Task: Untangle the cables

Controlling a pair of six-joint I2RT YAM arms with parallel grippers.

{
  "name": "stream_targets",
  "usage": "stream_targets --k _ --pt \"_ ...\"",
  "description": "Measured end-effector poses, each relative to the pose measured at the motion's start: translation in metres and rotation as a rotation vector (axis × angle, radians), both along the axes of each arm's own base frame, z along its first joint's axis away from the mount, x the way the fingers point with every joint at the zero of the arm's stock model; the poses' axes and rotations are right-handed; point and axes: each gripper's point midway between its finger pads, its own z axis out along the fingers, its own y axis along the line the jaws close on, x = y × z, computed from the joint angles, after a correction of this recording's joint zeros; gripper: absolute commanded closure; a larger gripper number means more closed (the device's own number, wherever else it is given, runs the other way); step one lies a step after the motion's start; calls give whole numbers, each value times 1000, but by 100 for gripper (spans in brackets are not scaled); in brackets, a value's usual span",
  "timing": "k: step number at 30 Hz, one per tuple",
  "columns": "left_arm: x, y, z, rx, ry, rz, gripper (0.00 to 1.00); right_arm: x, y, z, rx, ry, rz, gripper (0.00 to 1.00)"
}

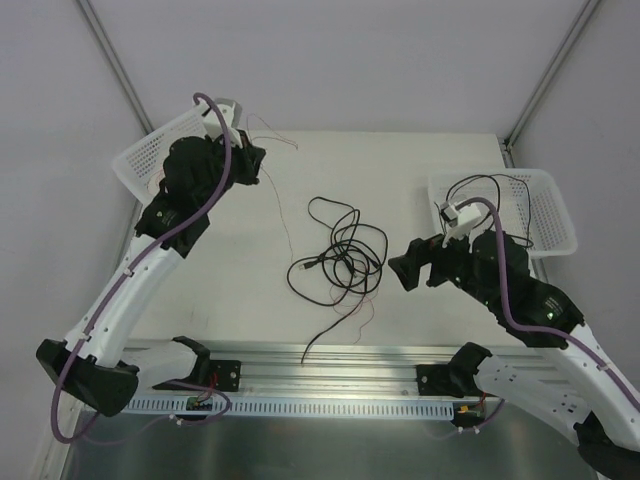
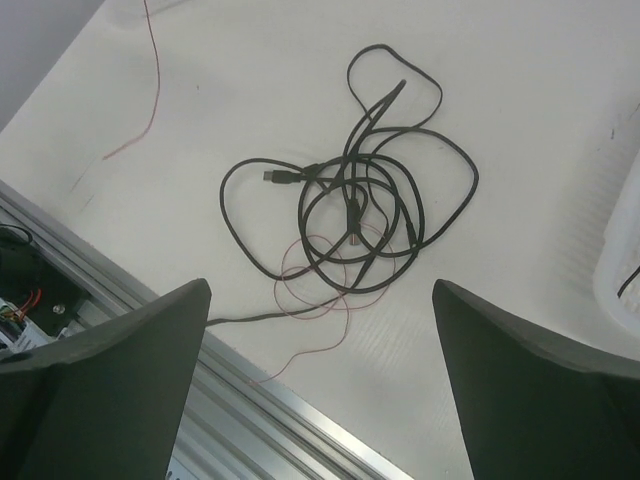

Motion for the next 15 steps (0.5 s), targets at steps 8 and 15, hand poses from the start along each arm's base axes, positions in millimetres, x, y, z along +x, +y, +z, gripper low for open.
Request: stream_targets --k 8,15 --pt "80 101 19 11 26 293 100 -4 0 -39 -58 68 13 3" --pt "142 189 17 19 44 515 100 -5 2 -51 -78 92 25 3"
